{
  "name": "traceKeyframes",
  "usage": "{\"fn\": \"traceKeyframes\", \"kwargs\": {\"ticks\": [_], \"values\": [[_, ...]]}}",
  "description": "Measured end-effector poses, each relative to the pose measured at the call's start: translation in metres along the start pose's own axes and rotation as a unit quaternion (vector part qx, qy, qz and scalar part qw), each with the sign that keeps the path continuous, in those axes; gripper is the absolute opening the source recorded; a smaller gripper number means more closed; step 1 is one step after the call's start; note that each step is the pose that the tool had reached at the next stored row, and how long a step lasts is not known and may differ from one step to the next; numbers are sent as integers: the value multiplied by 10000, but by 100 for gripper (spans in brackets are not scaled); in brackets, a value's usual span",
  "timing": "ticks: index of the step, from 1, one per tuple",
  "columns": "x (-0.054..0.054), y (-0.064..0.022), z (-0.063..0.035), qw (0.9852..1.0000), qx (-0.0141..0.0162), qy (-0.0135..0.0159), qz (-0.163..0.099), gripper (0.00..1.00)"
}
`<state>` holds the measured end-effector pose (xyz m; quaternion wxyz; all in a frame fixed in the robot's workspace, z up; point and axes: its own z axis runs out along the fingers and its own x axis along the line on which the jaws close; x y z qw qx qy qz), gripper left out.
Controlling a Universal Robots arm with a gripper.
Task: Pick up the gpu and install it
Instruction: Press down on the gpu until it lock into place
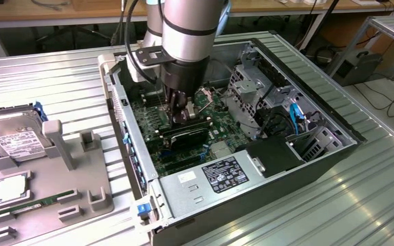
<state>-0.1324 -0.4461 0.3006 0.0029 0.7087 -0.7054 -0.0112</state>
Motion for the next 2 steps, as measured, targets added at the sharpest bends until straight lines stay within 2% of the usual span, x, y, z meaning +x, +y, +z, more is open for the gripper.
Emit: {"fn": "traceKeyframes", "kwargs": {"ticks": [2], "values": [[0, 0, 0, 10000, 0, -1, 0, 11]]}}
